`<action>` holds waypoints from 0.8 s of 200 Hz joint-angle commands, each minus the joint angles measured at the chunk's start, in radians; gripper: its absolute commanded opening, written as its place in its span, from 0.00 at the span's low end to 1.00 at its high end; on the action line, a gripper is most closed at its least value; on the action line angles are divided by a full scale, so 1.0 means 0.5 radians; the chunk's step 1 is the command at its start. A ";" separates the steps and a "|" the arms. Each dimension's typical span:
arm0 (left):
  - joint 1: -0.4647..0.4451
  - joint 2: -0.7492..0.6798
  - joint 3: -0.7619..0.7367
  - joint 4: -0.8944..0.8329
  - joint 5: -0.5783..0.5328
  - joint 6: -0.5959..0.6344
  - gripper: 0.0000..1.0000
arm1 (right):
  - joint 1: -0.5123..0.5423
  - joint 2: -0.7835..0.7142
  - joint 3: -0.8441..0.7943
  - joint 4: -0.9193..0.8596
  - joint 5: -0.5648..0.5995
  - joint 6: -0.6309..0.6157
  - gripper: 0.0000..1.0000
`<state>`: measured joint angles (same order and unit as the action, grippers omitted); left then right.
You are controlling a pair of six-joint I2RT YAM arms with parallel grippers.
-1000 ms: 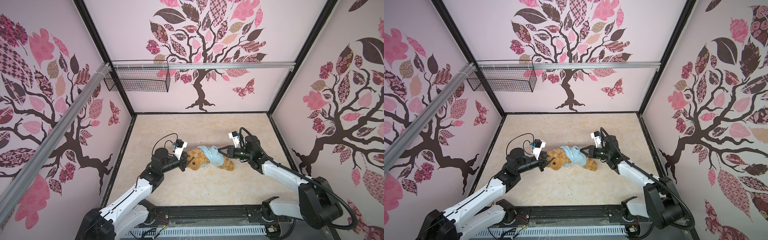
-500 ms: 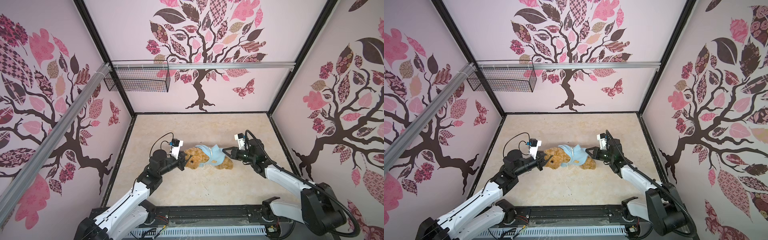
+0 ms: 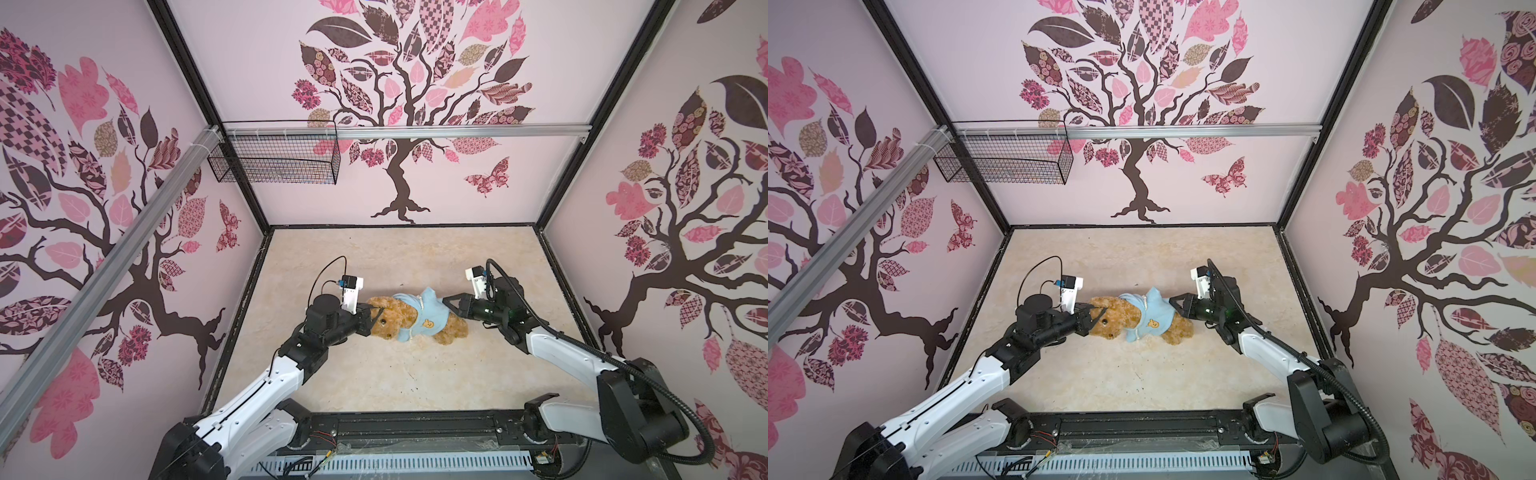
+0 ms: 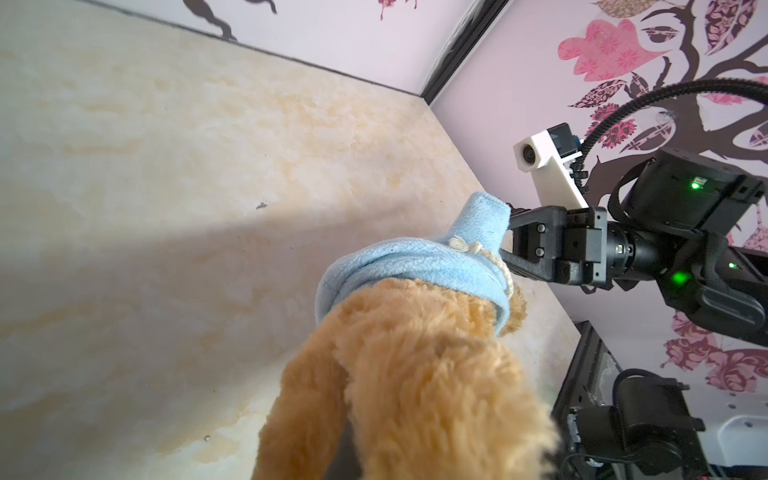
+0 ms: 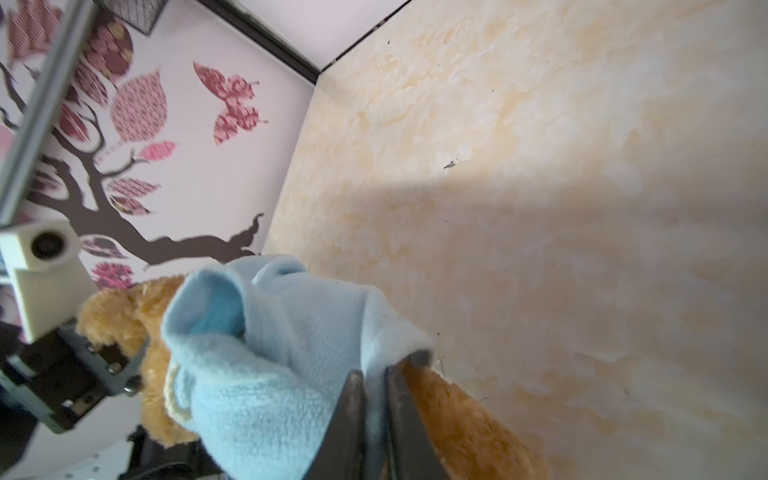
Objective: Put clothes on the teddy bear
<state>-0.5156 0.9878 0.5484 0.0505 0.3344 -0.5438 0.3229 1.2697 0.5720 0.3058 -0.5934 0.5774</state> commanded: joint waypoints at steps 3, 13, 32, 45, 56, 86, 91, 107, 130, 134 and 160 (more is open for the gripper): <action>0.019 0.153 0.178 -0.125 0.160 -0.447 0.00 | 0.011 -0.008 0.122 -0.233 0.191 -0.222 0.29; 0.021 0.235 0.230 -0.184 0.217 -0.563 0.00 | 0.011 -0.059 0.140 -0.317 0.315 -0.290 0.33; 0.026 0.370 0.319 -0.283 0.287 -0.683 0.00 | 0.013 -0.181 0.136 -0.387 0.491 -0.358 0.39; 0.038 0.454 0.361 -0.290 0.306 -0.732 0.00 | 0.018 -0.249 0.111 -0.383 0.519 -0.377 0.41; 0.056 0.521 0.389 -0.283 0.301 -0.767 0.00 | 0.042 -0.286 0.094 -0.371 0.512 -0.392 0.41; 0.122 0.734 0.378 -0.116 0.287 -0.957 0.09 | 0.170 -0.272 0.082 -0.393 0.473 -0.418 0.42; 0.127 0.766 0.366 -0.076 0.288 -0.961 0.15 | 0.184 -0.260 0.069 -0.377 0.448 -0.414 0.42; 0.132 0.845 0.343 -0.022 0.282 -0.959 0.32 | 0.210 -0.195 0.012 -0.284 0.352 -0.353 0.41; 0.188 0.827 0.362 -0.079 0.260 -0.840 0.51 | 0.312 0.000 0.071 -0.238 0.290 -0.344 0.38; 0.195 0.813 0.374 -0.117 0.233 -0.804 0.55 | 0.322 0.041 0.096 -0.226 0.281 -0.344 0.38; 0.234 0.718 0.442 -0.397 0.034 -0.555 0.93 | 0.324 0.360 0.247 -0.127 0.318 -0.330 0.33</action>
<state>-0.4175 1.3956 0.7071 -0.0525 0.4339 -0.9443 0.4786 1.3262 0.5983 0.1890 -0.4313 0.4099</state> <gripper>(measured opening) 0.815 0.353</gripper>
